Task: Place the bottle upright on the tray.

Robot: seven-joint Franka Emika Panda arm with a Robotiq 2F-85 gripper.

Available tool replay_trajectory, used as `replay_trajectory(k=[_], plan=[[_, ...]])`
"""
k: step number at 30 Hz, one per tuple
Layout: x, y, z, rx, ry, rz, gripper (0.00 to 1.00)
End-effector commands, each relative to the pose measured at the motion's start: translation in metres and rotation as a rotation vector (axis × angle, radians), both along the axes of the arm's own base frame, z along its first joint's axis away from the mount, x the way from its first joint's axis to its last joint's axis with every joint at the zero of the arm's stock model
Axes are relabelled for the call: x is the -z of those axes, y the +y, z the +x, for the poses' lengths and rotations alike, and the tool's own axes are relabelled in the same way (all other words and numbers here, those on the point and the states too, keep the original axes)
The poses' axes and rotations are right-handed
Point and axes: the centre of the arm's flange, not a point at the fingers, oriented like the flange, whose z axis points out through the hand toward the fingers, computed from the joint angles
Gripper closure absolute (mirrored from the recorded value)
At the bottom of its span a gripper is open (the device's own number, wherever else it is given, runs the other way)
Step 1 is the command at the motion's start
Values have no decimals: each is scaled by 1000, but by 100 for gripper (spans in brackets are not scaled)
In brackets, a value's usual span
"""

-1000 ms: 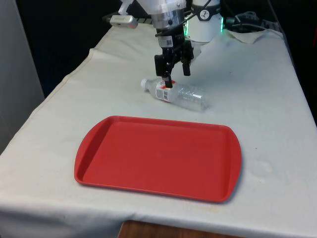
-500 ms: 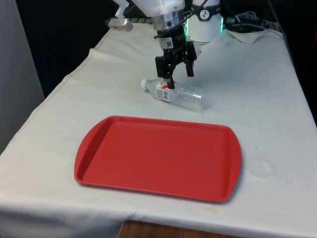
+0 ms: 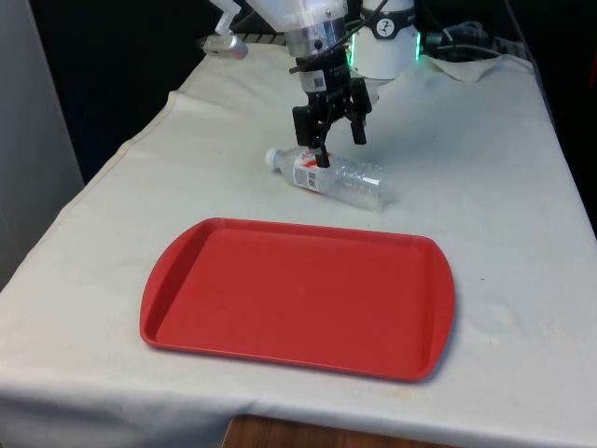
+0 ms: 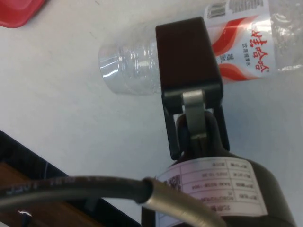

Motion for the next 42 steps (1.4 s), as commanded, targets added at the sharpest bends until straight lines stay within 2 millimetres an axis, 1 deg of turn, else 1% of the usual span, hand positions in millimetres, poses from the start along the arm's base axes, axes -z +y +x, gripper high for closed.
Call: replay_trajectory(k=[1, 8, 10, 17, 18, 19, 26, 27, 28, 29, 30, 34, 35, 36, 42], plan=[[0, 0, 0, -1, -3, 1, 0], [2, 0, 0, 0, 4, 0, 0], [0, 0, -1, 0, -9, -2, 0], [-3, -1, -8, 0, -30, -18, 0], [2, -2, -7, -1, -6, -17, 0], [-3, -1, -8, 1, -34, -19, 0], [-6, -2, -15, 0, -53, -36, 0], [-5, -2, -15, 0, -54, -38, 0], [1, -4, -17, -2, -26, -43, 0], [-4, -3, -15, 0, -57, -43, 0], [-4, -3, -15, -1, -58, -44, 0], [-1, -4, -14, 1, -59, -50, 0], [5, -6, -18, -2, -28, -55, 0], [-1, -5, -14, 1, -62, -52, 0], [-3, -8, -13, 8, -77, -55, 0]])
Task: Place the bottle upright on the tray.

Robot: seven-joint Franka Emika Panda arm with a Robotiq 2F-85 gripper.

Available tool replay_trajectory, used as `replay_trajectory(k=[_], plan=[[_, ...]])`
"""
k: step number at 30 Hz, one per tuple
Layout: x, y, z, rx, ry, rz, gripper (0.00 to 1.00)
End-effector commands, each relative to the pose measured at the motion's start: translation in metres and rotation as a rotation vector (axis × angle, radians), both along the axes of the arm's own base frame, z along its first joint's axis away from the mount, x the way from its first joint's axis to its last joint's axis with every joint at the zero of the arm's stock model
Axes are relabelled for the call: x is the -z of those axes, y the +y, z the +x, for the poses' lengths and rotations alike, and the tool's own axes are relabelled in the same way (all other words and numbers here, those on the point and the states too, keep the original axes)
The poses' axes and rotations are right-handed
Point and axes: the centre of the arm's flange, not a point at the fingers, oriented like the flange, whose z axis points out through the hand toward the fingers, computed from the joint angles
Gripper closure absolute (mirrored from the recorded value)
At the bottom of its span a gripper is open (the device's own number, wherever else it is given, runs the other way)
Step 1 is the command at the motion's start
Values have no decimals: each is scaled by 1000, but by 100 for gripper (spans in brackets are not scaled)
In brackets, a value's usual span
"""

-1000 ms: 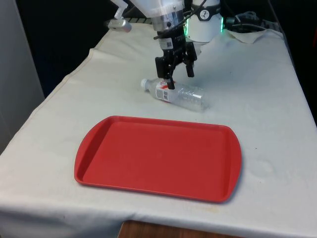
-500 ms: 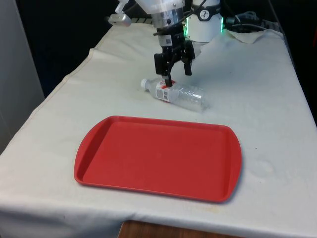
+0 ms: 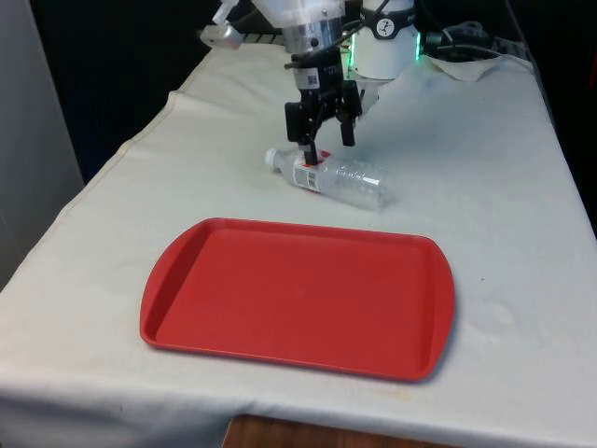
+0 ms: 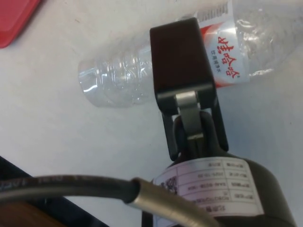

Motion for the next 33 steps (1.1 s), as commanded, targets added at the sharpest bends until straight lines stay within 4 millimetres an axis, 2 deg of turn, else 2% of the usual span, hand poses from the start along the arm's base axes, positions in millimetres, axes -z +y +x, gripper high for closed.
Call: replay_trajectory(k=[1, 2, 3, 4, 5, 12, 13, 14, 21, 22, 23, 31, 32, 33], plan=[[-9, 1, 4, 3, -35, 11, 0], [-9, 0, 4, 3, -39, 11, 0], [-1, -1, 0, 2, -7, -1, 0], [-10, 1, 5, 3, -41, 12, 0], [-11, 0, 5, 4, -44, 14, 0], [-13, -4, 5, 7, -62, 27, 0], [-3, -5, 1, 6, -31, 13, 0], [-13, -4, 5, 6, -65, 29, 0], [-12, -8, 0, 5, -88, 43, 0], [-3, -10, -2, 3, -61, 33, 0], [-12, -8, 0, 4, -91, 44, 0], [-11, -11, -5, -5, -117, 60, 0], [-2, -12, -7, -5, -88, 50, 0], [-10, -12, -6, -5, -119, 62, 0]])
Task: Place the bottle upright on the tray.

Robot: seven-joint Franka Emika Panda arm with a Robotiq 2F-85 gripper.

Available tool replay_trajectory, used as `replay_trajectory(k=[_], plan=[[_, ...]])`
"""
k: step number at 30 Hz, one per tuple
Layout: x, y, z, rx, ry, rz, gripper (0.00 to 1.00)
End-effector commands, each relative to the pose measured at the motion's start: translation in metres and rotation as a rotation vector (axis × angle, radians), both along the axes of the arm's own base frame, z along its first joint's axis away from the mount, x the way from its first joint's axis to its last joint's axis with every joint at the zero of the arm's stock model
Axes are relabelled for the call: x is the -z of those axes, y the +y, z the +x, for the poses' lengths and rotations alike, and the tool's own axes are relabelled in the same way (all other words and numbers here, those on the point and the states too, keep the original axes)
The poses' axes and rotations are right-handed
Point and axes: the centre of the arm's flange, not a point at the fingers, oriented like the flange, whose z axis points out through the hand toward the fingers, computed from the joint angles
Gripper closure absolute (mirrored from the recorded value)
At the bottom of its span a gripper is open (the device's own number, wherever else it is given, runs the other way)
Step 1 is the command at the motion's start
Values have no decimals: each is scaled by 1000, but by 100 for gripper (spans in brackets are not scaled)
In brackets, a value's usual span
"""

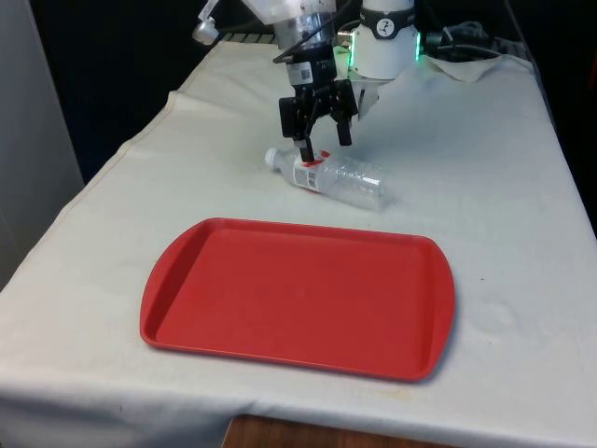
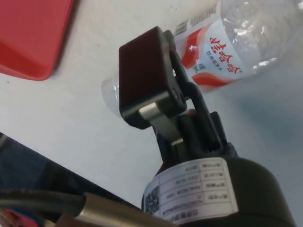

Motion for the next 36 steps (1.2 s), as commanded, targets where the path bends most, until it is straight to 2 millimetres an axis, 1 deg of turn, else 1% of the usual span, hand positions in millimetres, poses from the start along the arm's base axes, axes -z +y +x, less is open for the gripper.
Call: replay_trajectory(k=[1, 7, 8, 9, 17, 18, 19, 20, 25, 27, 28, 34, 36], plan=[[-9, -1, 2, 0, -33, 12, 0], [-7, -6, 0, -8, -56, 25, 0], [1, -6, -3, -9, -29, 15, 0], [-7, -8, 0, -9, -60, 28, 0], [0, -25, -1, -20, -80, 47, 0], [6, -23, -5, -23, -55, 39, 0], [1, -27, -1, -21, -82, 51, 0], [3, -31, -1, -24, -87, 58, 0], [7, -42, -2, -33, -100, 74, 0], [11, -41, -5, -36, -78, 69, 0], [9, -45, -3, -39, -104, 81, 0], [19, -54, -14, -66, -108, 116, 0], [23, -54, -16, -71, -90, 115, 0]])
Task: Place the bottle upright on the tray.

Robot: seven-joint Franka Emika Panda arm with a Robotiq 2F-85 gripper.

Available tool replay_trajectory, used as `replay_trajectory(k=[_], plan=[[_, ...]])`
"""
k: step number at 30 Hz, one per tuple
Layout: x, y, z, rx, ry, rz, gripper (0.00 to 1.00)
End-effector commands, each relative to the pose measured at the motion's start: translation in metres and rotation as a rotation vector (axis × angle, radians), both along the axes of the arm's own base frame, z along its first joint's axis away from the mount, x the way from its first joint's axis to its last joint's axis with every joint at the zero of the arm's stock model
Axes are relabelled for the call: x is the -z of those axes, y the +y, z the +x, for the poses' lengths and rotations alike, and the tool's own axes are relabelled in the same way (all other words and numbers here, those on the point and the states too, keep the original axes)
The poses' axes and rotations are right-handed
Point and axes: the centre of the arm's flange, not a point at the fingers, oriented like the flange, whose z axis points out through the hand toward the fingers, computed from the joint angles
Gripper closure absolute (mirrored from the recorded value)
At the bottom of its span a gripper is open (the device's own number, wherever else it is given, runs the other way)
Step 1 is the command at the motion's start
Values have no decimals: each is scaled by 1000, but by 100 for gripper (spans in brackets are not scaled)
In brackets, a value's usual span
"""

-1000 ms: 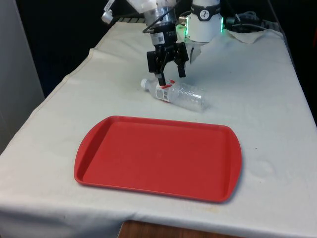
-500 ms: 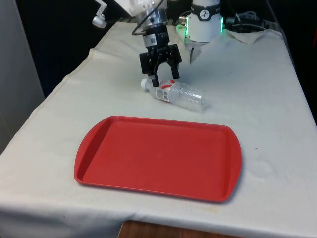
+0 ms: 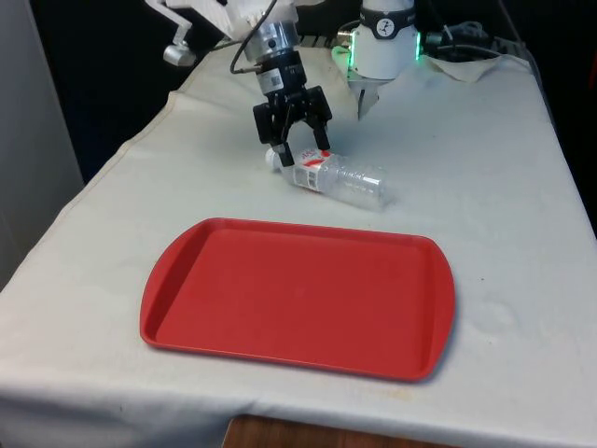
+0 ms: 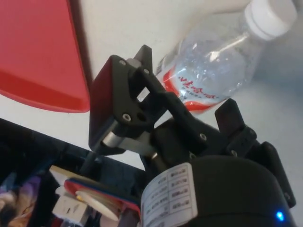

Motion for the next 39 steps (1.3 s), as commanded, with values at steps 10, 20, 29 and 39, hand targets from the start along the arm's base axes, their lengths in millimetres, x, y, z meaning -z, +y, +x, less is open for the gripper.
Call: replay_trajectory(k=[10, 20, 29, 39], plan=[[13, -12, -9, -32, -17, 66, 0], [24, -24, -13, -57, -40, 117, 0], [34, -32, -15, -81, -57, 147, 0], [46, -39, -15, -94, -109, 185, 0]])
